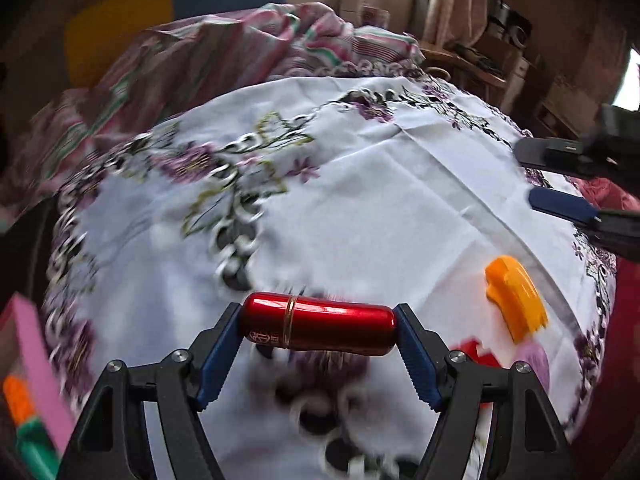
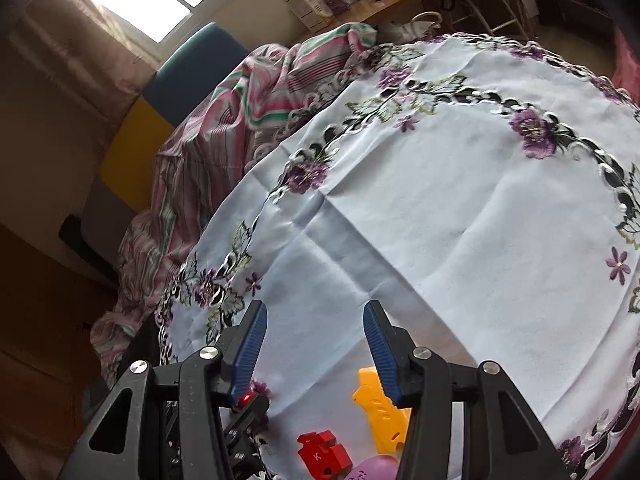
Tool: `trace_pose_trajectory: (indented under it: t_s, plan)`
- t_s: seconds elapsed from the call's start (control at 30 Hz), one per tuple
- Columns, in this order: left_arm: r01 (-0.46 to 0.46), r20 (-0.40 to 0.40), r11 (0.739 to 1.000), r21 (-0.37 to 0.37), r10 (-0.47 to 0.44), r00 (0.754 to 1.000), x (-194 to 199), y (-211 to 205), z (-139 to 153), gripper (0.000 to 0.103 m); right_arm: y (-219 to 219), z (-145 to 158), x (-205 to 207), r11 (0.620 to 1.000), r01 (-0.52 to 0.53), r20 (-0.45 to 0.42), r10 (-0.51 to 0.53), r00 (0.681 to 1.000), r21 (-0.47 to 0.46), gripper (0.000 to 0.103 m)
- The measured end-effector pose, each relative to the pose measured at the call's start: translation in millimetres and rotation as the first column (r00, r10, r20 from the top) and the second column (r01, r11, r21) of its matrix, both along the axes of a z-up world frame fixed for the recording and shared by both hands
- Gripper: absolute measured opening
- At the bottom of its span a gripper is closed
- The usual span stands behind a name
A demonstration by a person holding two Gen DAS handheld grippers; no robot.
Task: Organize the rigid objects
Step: 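Grasp the red cylinder with the left gripper while the right approaches the K piece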
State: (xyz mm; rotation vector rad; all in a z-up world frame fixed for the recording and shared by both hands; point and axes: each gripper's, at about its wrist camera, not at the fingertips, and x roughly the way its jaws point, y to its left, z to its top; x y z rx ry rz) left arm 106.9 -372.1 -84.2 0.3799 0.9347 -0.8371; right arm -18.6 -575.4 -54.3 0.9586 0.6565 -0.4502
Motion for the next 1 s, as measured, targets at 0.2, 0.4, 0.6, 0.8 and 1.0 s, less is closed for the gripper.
trace_pose_trajectory:
  t_s: [0.2, 0.4, 0.6, 0.8, 1.0]
  plan:
    - [-0.073, 0.023, 0.997, -0.024, 0.074, 0.997, -26.5, 48.8, 18.0, 0.075, 33.4, -2.6, 33.3, 0.971, -0.236, -0.06, 0.234, 0.97, -0.027, 0.051]
    - [-0.14, 0.046, 0.989, -0.049, 0.142, 0.989, -48.2, 93.4, 35.9, 0.075, 72.5, -17.6, 58.1, 0.899, -0.435, -0.215, 0.415, 0.884, -0.055, 0.051]
    - [-0.182, 0.055, 0.98, -0.081, 0.187, 0.981, -64.9, 132.2, 49.2, 0.075, 91.2, -35.8, 65.2, 0.853, -0.522, -0.313, 0.488, 0.815, -0.028, 0.051]
    - [-0.23, 0.062, 0.967, -0.11, 0.238, 0.969, -73.5, 169.0, 59.1, 0.075, 106.3, -40.5, 67.2, 0.823, -0.567, -0.371, 0.517, 0.772, -0.033, 0.051]
    - [-0.282, 0.061, 0.951, -0.125, 0.291, 0.955, -76.5, 194.4, 60.6, 0.075, 122.1, -34.0, 59.6, 0.789, -0.606, -0.488, 0.493, 0.721, -0.099, 0.051]
